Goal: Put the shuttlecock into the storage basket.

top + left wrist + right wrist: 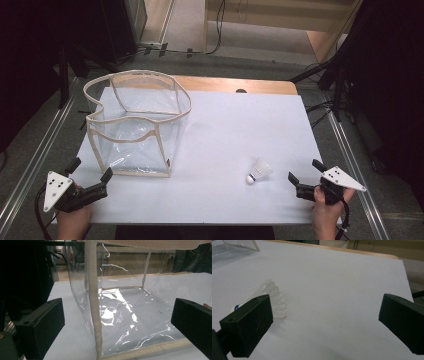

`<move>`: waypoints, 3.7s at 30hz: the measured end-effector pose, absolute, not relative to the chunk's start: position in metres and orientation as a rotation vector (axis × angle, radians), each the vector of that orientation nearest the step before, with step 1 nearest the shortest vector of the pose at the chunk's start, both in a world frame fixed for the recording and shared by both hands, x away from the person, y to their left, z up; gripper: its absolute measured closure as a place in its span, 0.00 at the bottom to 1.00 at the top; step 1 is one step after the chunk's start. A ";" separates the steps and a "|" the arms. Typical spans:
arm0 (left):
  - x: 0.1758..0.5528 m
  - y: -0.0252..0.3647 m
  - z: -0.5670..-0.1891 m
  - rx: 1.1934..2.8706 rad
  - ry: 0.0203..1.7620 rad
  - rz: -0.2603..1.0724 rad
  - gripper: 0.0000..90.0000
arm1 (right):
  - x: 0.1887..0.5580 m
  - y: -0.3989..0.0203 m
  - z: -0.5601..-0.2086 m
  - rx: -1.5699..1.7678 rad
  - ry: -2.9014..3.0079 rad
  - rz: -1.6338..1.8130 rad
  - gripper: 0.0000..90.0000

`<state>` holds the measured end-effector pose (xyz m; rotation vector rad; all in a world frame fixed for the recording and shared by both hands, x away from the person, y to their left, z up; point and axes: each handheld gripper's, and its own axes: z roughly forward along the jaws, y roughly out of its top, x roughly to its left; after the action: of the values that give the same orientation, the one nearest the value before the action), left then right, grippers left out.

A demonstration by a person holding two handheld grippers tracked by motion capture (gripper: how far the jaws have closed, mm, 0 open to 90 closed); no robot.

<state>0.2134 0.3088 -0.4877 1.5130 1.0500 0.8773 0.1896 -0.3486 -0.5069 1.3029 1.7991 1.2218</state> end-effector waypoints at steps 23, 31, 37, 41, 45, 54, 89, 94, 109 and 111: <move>0.212 0.309 -0.488 1.515 1.046 0.882 0.00 | 0.175 -0.315 -0.501 1.285 2.017 1.245 0.63; 0.212 0.308 -0.488 1.518 1.045 0.886 0.00 | 0.191 -0.301 -0.508 1.356 2.121 1.146 0.97; 0.212 0.308 -0.488 1.515 1.044 0.890 0.00 | 0.205 -0.284 -0.515 1.381 2.190 1.051 0.97; 0.212 0.308 -0.488 1.516 1.043 0.892 0.00 | 0.214 -0.278 -0.516 1.386 2.202 1.033 0.97; 0.212 0.309 -0.488 1.508 1.044 0.887 0.00 | 0.222 -0.273 -0.515 1.378 2.217 1.022 0.97; 0.212 0.309 -0.488 1.506 1.043 0.885 0.00 | 0.239 -0.258 -0.509 1.344 2.249 1.025 0.97; 0.211 0.310 -0.488 1.502 1.040 0.879 0.00 | 0.245 -0.214 -0.480 1.271 2.276 1.136 0.53; 0.211 0.310 -0.488 1.502 1.040 0.879 0.00 | 0.242 -0.208 -0.479 1.286 2.311 1.162 0.02; 0.211 0.310 -0.488 1.501 1.037 0.877 0.00 | 0.239 -0.185 -0.492 1.277 2.391 1.090 0.14; 0.211 0.310 -0.488 1.501 1.037 0.876 0.00 | 0.239 -0.183 -0.494 1.271 2.404 1.071 0.22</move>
<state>0.2113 0.3099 -0.4880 1.5011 1.0374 0.8764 0.2387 -0.1827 -0.4939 1.2711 2.4036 1.0708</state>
